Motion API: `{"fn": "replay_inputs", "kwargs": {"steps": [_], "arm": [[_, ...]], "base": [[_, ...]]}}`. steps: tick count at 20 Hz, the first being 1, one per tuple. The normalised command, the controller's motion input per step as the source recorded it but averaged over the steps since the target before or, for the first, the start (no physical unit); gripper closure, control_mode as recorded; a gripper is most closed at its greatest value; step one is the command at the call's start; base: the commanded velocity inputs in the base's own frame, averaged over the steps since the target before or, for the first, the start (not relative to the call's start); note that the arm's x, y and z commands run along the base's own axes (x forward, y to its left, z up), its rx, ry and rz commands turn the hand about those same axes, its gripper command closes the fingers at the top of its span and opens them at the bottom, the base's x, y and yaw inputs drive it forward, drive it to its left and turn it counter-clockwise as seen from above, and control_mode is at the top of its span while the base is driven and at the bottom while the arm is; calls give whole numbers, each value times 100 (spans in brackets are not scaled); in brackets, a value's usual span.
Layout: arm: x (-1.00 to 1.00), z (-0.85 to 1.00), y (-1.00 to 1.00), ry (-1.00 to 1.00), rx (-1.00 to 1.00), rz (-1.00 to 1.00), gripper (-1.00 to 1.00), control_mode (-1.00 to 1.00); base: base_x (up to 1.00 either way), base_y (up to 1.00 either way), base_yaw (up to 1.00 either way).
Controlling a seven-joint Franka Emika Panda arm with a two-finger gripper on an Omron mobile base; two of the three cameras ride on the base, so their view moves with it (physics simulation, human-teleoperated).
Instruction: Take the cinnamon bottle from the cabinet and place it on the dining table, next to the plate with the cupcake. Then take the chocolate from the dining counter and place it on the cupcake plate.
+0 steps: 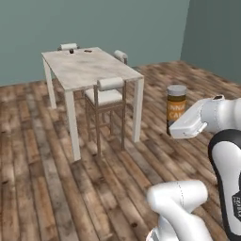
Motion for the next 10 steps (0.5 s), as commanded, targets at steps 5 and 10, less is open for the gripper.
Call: {"fn": "replay_inputs", "kwargs": {"steps": [5,10], "arm": [[0,0,0,0,0,0,100,100],[0,0,0,0,0,0,100,100]], "base": [[100,99,2],[100,100,3]]}}
